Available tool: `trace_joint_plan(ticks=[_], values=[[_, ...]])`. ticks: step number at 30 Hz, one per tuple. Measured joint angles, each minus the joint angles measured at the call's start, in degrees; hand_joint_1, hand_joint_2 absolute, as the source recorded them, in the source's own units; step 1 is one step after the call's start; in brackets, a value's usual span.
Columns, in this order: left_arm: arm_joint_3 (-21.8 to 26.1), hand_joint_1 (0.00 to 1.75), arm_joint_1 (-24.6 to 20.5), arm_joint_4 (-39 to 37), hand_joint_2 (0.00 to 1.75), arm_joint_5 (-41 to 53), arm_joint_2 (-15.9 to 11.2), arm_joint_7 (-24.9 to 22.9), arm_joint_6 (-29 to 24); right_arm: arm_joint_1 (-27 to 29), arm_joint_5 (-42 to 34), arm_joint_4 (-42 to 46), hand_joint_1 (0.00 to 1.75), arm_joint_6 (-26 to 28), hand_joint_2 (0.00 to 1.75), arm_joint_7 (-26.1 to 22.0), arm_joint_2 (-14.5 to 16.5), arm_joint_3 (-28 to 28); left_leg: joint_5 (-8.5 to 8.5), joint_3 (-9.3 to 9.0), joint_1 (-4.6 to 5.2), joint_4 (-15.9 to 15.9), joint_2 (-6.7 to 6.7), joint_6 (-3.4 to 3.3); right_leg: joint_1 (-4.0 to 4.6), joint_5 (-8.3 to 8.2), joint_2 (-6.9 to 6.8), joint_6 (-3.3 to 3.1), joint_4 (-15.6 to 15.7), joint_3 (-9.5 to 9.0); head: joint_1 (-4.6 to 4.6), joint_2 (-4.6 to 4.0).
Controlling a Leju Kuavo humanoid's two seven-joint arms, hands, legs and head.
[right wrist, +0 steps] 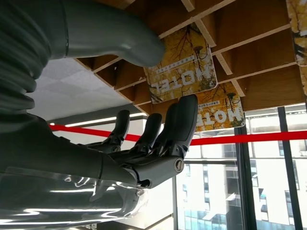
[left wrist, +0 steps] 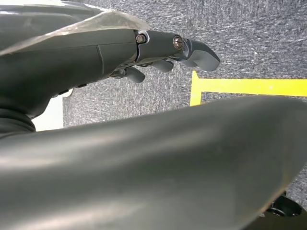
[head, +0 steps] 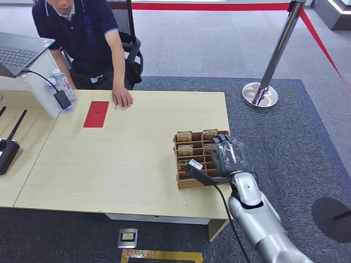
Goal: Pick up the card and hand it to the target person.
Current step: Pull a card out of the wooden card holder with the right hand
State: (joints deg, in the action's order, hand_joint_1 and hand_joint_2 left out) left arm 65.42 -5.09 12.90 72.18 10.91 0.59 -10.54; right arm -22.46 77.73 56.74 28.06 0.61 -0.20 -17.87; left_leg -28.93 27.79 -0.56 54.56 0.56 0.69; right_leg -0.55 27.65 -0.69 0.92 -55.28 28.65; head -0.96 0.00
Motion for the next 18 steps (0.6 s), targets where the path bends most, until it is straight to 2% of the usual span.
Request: trace_joint_plan(ticks=[13,18], values=[[-0.5,0.0,0.0,0.0,0.0,1.0,0.0,0.0,0.6,-0.5,0.9,-0.8,0.84,-0.9,1.75,0.1,-0.3,0.3,0.09,0.0,0.0,0.0,0.0,0.01,0.0,-0.08,0.0,0.05,0.0,-0.01,0.0,0.0],[-1.0,0.0,0.0,0.0,0.0,1.3,-0.1,-0.2,0.8,-1.3,1.1,-1.7,0.9,-0.9,1.75,0.1,-0.5,0.3,0.12,0.0,0.01,0.0,0.0,0.01,0.0,-0.13,0.0,0.03,0.0,-0.01,0.01,0.0]])
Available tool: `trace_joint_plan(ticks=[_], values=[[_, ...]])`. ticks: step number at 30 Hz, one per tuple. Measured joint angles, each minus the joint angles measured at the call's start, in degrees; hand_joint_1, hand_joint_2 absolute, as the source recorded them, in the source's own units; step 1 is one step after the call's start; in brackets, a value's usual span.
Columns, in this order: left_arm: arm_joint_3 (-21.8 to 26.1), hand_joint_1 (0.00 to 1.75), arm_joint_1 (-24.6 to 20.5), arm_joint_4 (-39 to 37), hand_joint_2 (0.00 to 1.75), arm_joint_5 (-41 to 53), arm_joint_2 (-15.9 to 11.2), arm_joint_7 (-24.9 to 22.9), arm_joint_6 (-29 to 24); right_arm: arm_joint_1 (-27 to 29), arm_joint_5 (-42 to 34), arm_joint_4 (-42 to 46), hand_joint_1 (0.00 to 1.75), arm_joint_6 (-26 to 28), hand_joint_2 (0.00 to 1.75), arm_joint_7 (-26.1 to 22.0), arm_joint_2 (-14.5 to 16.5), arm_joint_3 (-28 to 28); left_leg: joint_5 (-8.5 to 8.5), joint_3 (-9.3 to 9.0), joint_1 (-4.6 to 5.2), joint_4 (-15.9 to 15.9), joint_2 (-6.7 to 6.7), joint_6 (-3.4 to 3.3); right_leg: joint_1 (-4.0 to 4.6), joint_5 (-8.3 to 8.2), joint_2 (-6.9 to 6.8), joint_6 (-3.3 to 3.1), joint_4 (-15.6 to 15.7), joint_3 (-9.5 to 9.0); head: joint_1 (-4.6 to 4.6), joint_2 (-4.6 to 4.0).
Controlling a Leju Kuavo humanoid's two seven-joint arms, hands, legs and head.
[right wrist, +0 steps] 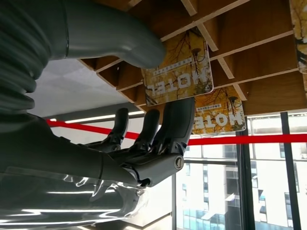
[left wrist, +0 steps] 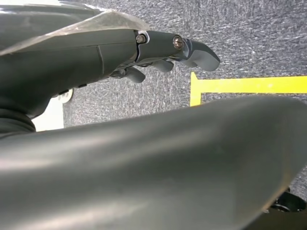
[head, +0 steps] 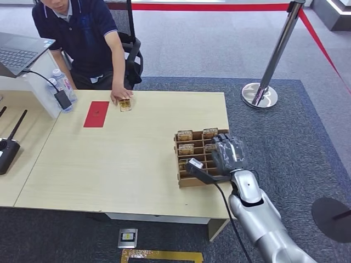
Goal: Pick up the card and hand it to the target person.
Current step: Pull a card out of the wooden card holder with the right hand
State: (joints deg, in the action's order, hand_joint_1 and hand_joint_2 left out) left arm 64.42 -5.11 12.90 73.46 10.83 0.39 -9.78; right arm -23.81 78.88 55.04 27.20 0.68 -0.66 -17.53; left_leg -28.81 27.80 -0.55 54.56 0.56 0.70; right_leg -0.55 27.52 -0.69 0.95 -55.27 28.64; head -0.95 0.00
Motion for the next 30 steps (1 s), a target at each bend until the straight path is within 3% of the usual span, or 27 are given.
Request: trace_joint_plan(ticks=[2,4,6,21,30], values=[[-0.2,0.0,0.0,0.0,0.0,0.0,0.0,0.0,0.0,-0.5,0.0,-0.6,1.09,0.1,1.75,-0.1,-0.1,0.0,0.02,0.0,0.0,0.0,0.0,-0.02,0.0,-0.02,0.0,0.01,0.0,0.0,0.0,0.0],[-0.3,0.0,0.0,0.0,0.0,0.0,0.0,0.0,0.0,-0.9,0.0,-1.3,1.47,0.2,1.75,-0.1,-0.2,0.0,0.03,0.01,0.01,0.0,0.0,-0.03,0.0,-0.03,0.0,0.02,0.0,0.01,-0.01,0.0],[-0.3,0.0,0.0,0.0,0.0,0.0,0.0,0.0,0.0,-1.2,-0.1,-1.8,1.72,0.3,1.75,-0.2,-0.3,0.0,0.04,0.01,0.01,0.0,0.0,-0.03,0.0,-0.04,0.0,0.02,0.0,0.01,-0.02,0.0],[-0.3,0.0,-0.1,0.0,0.0,-0.2,0.0,-0.2,0.0,-0.6,-0.2,-1.6,1.75,1.1,1.75,-0.7,-0.6,0.1,0.11,0.01,0.0,0.0,0.01,-0.03,0.0,-0.08,0.0,-0.01,0.0,0.03,-0.02,0.0],[-0.3,0.0,0.0,0.0,0.0,-1.1,-0.1,-0.1,-0.4,7.0,0.3,11.3,1.75,1.3,1.75,-1.4,-2.4,0.5,0.1,0.26,0.0,0.0,-0.01,-0.03,0.0,-0.07,0.0,-0.02,0.0,0.28,0.01,0.0]])
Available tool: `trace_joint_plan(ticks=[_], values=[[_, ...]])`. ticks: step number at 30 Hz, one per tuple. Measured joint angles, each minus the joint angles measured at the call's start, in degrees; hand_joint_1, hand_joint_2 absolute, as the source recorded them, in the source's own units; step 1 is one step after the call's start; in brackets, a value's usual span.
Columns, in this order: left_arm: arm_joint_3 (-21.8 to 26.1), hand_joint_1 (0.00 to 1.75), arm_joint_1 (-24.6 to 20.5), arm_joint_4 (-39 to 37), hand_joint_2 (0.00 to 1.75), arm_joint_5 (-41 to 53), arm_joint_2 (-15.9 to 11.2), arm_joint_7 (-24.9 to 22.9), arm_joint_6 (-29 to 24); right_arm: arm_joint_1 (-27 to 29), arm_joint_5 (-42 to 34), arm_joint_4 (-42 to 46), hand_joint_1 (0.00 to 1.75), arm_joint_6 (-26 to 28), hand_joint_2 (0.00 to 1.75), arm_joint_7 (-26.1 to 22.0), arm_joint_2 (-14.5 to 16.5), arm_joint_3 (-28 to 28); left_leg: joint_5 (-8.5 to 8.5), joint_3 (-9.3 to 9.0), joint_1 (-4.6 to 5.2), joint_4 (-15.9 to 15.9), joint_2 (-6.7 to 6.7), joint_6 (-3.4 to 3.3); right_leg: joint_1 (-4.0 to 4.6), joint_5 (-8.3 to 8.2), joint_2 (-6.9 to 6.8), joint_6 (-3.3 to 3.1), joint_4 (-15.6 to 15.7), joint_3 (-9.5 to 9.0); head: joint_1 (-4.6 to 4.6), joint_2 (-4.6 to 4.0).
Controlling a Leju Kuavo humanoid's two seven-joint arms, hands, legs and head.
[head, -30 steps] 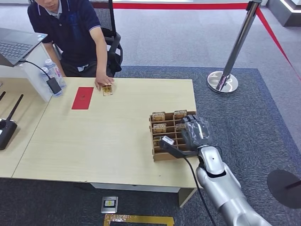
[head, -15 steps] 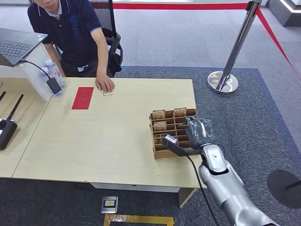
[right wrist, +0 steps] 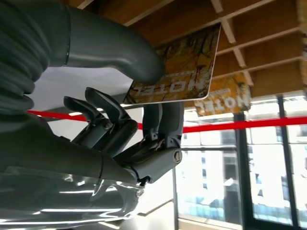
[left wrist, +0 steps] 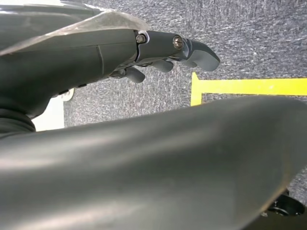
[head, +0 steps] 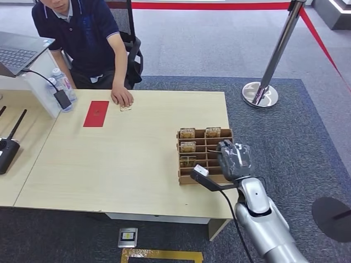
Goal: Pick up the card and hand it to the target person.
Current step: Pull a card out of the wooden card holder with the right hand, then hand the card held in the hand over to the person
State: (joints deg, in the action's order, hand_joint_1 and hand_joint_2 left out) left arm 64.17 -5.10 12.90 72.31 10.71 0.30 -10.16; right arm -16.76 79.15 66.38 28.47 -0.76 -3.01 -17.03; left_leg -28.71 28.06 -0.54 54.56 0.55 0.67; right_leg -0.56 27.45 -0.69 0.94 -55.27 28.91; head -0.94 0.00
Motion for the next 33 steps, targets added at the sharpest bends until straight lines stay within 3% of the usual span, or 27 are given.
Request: trace_joint_plan(ticks=[10,18,23,33], values=[[0.7,0.0,0.1,0.0,0.0,-2.6,0.1,0.7,-1.3,6.3,-4.5,19.3,1.75,-2.8,1.75,-4.4,-3.7,-1.2,0.0,0.08,0.01,0.0,0.01,0.0,0.0,-0.01,0.0,0.01,0.0,0.05,-0.03,0.0],[1.3,0.0,0.0,0.0,0.0,-2.5,0.5,1.1,-1.5,1.0,-7.1,21.3,1.75,-4.2,1.75,-5.8,-3.9,-6.1,0.07,0.1,-0.01,0.0,0.02,0.03,0.0,-0.07,0.0,0.01,0.0,0.04,-0.02,0.0],[1.3,0.0,-0.3,0.0,0.0,-1.4,0.7,1.1,-0.7,-7.8,-8.4,15.8,1.75,-4.7,1.75,-5.2,0.5,-10.7,0.16,0.11,-0.02,0.0,0.03,0.1,0.01,-0.1,0.0,-0.03,-0.1,0.09,-0.01,0.0],[1.2,0.0,-0.9,0.0,0.0,0.0,1.2,-0.1,-0.5,-23.9,-7.5,-2.3,1.75,-4.8,1.75,-2.4,14.5,-16.5,0.24,0.23,-0.04,0.0,0.04,0.21,0.04,-0.14,0.0,-0.09,-0.2,0.29,0.02,0.0]])
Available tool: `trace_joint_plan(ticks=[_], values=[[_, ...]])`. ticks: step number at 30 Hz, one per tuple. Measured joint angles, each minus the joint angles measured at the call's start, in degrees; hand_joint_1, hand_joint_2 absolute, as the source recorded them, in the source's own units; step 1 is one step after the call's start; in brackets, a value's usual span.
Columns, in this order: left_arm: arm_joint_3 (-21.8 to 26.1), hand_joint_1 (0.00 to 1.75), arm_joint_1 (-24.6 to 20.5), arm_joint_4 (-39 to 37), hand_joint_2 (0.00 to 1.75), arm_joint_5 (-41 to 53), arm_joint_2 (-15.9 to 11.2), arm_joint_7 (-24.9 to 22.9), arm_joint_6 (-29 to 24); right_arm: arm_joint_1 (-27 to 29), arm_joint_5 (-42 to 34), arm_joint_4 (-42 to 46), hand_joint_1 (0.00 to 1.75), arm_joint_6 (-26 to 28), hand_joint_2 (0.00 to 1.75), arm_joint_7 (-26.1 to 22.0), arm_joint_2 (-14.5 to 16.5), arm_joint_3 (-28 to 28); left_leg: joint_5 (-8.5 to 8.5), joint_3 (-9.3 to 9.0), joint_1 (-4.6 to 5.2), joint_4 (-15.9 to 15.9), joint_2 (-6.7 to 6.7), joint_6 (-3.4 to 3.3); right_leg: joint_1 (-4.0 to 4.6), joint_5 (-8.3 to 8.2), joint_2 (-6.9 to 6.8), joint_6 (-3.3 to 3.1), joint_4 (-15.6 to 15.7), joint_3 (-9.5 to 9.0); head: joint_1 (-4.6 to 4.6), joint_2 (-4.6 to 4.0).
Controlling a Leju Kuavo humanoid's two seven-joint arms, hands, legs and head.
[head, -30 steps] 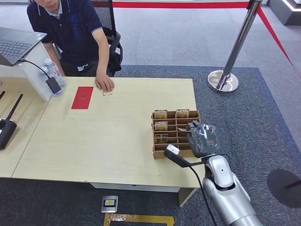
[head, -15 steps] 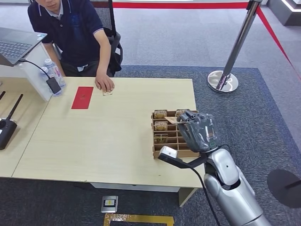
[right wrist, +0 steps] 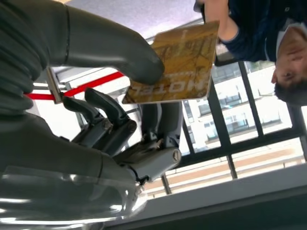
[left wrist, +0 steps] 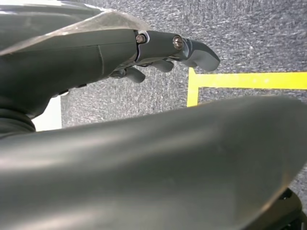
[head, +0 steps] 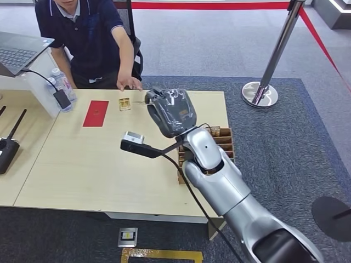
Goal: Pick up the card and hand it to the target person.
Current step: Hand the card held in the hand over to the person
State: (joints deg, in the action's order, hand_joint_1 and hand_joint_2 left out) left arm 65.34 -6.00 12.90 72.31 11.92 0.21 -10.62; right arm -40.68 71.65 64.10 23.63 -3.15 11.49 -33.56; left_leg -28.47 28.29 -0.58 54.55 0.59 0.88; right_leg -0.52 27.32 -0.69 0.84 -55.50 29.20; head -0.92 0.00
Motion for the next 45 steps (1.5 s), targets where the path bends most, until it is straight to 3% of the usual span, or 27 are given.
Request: trace_joint_plan(ticks=[5,11,19,36,37,40,41,45], values=[[-0.2,0.0,0.0,0.0,0.0,0.4,0.1,-0.3,0.3,-5.3,0.2,-8.4,1.75,0.0,1.75,0.7,5.8,-1.3,0.01,0.05,-0.01,0.0,-0.01,0.01,0.03,0.0,0.0,0.0,0.0,0.02,0.0,0.0],[-0.2,0.0,0.0,0.0,0.0,0.4,0.1,-0.5,0.4,-8.6,-6.1,-15.0,1.75,0.0,1.75,3.7,8.4,-6.2,0.0,0.07,0.01,0.0,-0.02,0.01,0.03,0.0,0.0,0.01,0.0,0.04,0.0,0.0],[-0.3,0.0,0.0,0.0,0.0,0.9,0.4,-0.2,0.1,-11.0,-10.0,-21.2,1.75,1.6,1.75,6.5,9.2,-12.5,0.0,0.07,0.0,0.0,-0.03,0.01,0.03,0.0,0.0,0.0,0.0,0.06,-0.01,0.0],[-1.3,0.0,-0.1,-0.3,0.0,2.1,0.5,0.2,-0.2,-12.5,-8.6,-26.9,1.72,3.2,1.75,6.4,9.3,-13.5,0.0,0.07,0.0,0.0,-0.03,0.01,0.03,0.0,0.0,0.0,0.0,0.07,-0.01,0.0],[-1.3,0.0,-0.1,-0.3,0.0,2.1,0.5,0.2,-0.2,-12.5,-8.6,-27.0,1.36,3.3,1.75,6.4,9.3,-13.5,0.0,0.06,0.0,0.0,-0.03,0.01,0.03,0.0,0.0,0.0,0.0,0.07,-0.01,0.0],[-1.3,0.0,-0.1,-0.3,0.0,2.1,0.5,0.2,-0.3,-12.5,-8.6,-27.4,0.08,3.6,1.75,6.1,9.3,-13.5,0.01,0.06,0.0,0.0,-0.03,0.01,0.03,-0.01,0.0,0.0,0.0,0.07,-0.01,0.0],[-1.3,0.0,-0.1,-0.3,0.0,2.1,0.5,0.2,-0.3,-12.5,-8.7,-27.5,0.0,3.6,1.75,5.9,9.3,-13.4,0.01,0.06,0.0,0.0,-0.03,0.01,0.03,-0.01,0.0,0.0,0.0,0.07,-0.02,0.0],[-1.2,0.0,-0.2,-0.4,0.0,1.9,0.5,0.2,-0.4,-12.3,-9.0,-27.4,0.0,4.4,1.75,3.6,9.3,-11.9,0.01,0.06,0.0,0.0,-0.03,0.01,0.03,-0.01,0.0,0.0,0.0,0.08,0.0,0.0]])
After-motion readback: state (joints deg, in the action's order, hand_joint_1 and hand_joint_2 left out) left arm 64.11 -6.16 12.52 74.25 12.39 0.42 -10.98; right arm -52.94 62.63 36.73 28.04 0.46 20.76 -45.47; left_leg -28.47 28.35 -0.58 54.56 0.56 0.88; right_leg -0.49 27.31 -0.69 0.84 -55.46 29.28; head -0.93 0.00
